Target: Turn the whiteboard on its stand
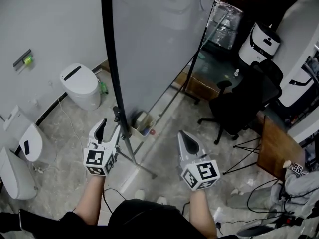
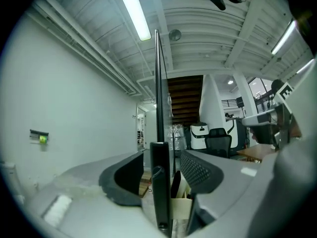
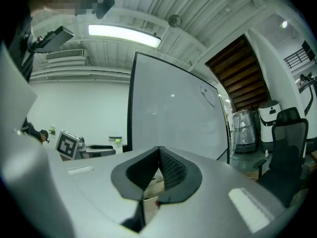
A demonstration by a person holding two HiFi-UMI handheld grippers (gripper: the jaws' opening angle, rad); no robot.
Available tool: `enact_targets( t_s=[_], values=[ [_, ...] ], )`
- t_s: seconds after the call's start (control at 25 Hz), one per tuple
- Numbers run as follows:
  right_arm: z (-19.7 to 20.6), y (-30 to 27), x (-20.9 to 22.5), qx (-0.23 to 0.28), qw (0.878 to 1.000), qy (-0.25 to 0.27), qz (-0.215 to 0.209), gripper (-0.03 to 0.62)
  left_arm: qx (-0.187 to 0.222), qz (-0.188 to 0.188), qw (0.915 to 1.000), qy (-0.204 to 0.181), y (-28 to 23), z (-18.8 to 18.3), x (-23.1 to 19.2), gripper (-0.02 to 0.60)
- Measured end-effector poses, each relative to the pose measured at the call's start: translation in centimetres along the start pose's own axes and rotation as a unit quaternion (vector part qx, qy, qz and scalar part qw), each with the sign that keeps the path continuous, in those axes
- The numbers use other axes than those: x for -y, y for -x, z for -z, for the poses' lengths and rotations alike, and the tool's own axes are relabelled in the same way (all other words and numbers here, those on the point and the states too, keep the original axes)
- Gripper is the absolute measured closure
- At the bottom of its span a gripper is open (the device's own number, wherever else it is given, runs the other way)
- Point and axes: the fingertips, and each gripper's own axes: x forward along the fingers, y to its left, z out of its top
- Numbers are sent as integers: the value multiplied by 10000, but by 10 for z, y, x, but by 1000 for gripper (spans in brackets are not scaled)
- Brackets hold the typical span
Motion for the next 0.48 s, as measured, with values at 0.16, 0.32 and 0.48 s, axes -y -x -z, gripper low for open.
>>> enact_targets(
  t_s=[0.16,0.32,0.48],
  values=[
    [-1,17,11,13,10000,-24,-24,586,169,-70,9998,22,10,-17,18,374],
    [-1,36,25,61,10000,-41,-3,586,382,12,9993,7,13,-33,45,413],
    [-5,54,36,118,9999,-10,11,586,495,57,9988,8,14,-43,68,431]
  ],
)
